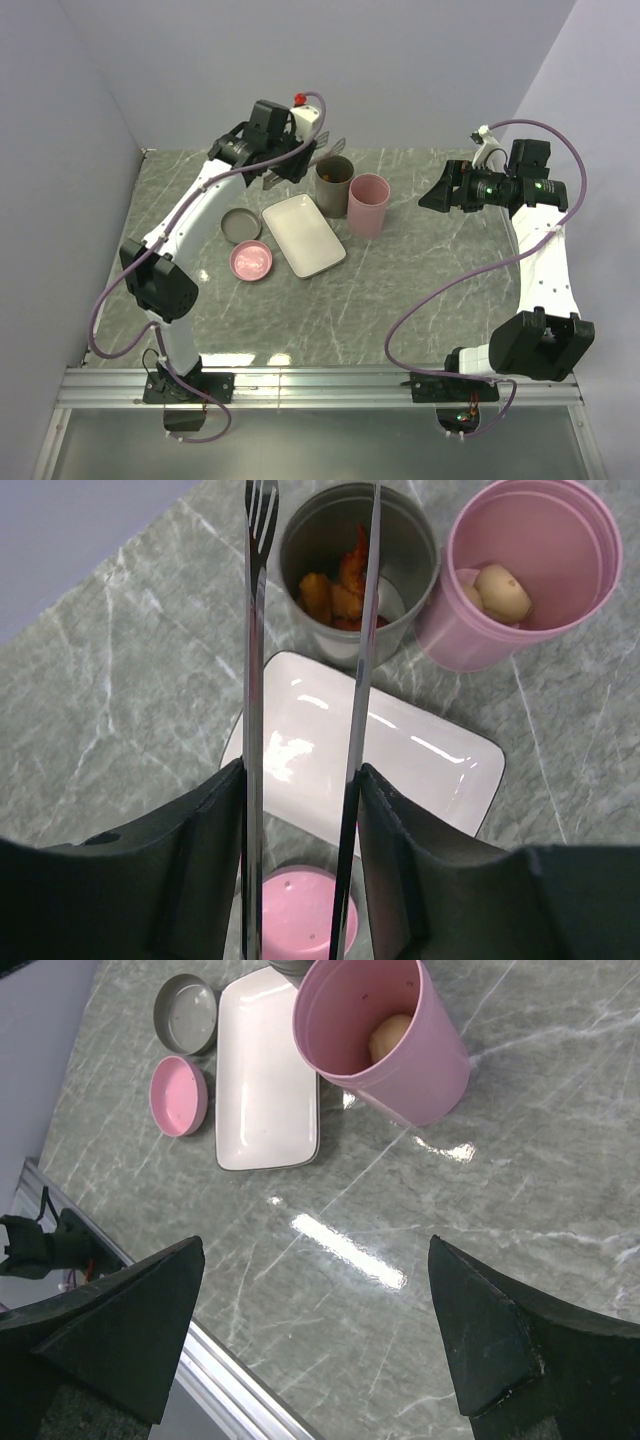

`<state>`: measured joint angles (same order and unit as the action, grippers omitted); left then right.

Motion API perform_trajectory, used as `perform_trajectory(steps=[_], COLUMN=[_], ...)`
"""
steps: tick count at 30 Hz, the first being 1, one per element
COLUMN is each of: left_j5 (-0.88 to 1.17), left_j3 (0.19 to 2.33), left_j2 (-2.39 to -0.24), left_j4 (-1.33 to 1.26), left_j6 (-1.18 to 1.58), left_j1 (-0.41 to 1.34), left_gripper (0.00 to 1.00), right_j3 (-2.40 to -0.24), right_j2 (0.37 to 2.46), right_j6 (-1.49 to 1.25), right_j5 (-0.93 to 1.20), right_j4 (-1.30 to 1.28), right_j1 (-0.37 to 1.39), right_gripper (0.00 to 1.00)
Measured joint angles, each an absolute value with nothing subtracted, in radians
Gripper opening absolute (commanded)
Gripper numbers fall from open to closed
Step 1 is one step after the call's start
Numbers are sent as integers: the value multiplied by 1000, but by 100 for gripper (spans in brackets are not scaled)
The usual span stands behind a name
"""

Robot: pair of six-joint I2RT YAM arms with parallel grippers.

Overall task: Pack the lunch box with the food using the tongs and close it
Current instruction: Place the fake food in the packing box, then place the clamp at the center of the board.

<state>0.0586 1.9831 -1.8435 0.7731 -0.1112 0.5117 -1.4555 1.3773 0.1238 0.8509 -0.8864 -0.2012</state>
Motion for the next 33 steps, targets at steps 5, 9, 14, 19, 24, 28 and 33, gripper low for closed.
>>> perform_trajectory(steps=[5, 9, 14, 19, 24, 28, 33], left_j5=[91, 121, 154, 206, 224, 220, 204], left_j3=[1947, 1843, 1735, 1655, 1606, 1580, 1574], left_j2=[-1772, -1650, -1561, -1568, -1624, -1677, -1761], left_j4=[796, 794, 797, 791, 779, 746, 697], left_j6=[-110, -112, -119, -119, -115, -115, -114], left_j1=[415, 241, 41, -90, -181, -194, -189], left_gripper=[50, 49, 49, 50, 50, 50, 50], right_j3=[-1461, -1464, -1472, -1472, -1472, -1472, -1472], right_j2=[1377, 1377, 1377, 1377, 1375, 1371, 1371], right_j6=[124, 124, 124, 124, 124, 125, 128], right_j5=[855, 859, 860, 860, 860, 865, 866], right_j4=[-892, -898, -902, -902, -902, -903, -905], right_j1=[-201, -201, -201, -201, -201, -201, -201], right_gripper=[100, 100, 100, 100, 100, 100, 100])
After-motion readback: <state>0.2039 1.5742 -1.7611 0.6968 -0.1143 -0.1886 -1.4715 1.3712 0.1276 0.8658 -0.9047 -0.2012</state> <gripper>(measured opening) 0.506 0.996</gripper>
